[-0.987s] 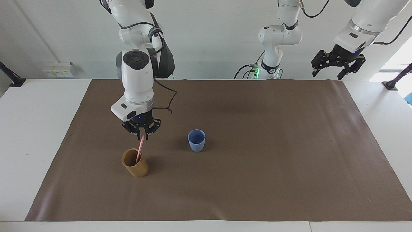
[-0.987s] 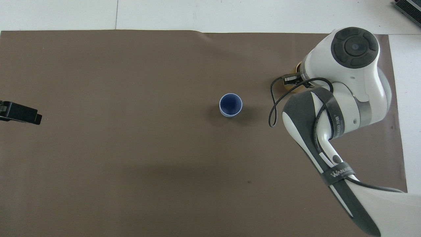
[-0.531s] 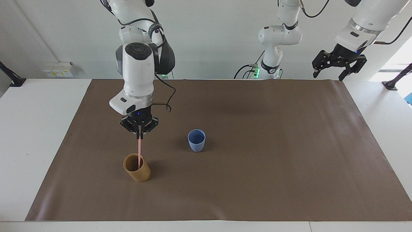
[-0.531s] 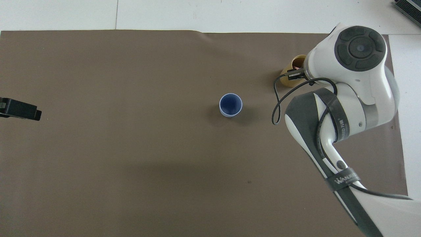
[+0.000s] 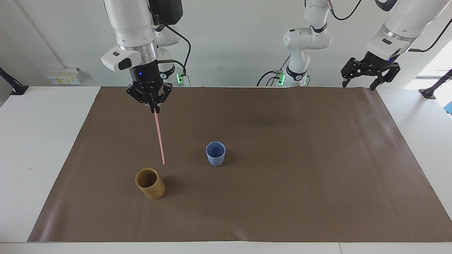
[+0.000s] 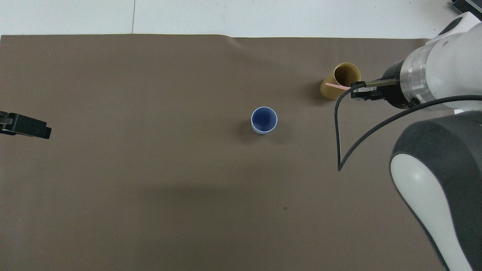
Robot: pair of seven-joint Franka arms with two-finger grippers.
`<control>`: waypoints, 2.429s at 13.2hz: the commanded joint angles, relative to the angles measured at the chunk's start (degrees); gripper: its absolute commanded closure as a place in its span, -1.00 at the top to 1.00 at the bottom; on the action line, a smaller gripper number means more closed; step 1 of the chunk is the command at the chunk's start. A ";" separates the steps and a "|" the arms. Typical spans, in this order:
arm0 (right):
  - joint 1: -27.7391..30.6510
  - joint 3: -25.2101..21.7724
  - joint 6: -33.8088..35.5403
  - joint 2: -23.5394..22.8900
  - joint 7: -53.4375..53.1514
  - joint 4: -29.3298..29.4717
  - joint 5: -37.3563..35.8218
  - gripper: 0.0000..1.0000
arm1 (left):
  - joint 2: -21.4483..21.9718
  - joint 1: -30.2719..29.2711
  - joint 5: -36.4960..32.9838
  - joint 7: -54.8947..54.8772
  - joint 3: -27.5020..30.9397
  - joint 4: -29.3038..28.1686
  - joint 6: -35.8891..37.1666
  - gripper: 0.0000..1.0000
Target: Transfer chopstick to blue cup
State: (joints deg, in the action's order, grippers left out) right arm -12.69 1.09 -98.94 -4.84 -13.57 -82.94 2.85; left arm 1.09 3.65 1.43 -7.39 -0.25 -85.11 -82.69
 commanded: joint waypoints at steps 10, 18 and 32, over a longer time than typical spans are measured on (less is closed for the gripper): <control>-9.98 0.40 -3.36 -4.47 -20.79 -4.94 3.85 -1.00 | 1.19 -0.31 0.50 -0.17 -0.02 -1.46 -0.90 1.00; -10.25 0.40 -10.04 -7.46 -21.05 -7.59 3.74 0.84 | 1.19 -0.40 0.50 -0.17 -0.02 -1.46 -0.90 1.00; 8.64 -0.39 5.23 6.42 -2.18 -5.31 -3.19 1.00 | 1.19 -0.40 0.50 -0.17 -0.02 -1.46 -0.90 1.00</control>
State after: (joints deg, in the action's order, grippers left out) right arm -5.97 -0.02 -95.64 -0.11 -19.65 -87.46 1.68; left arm 1.09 3.65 1.43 -7.39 -0.18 -85.11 -82.69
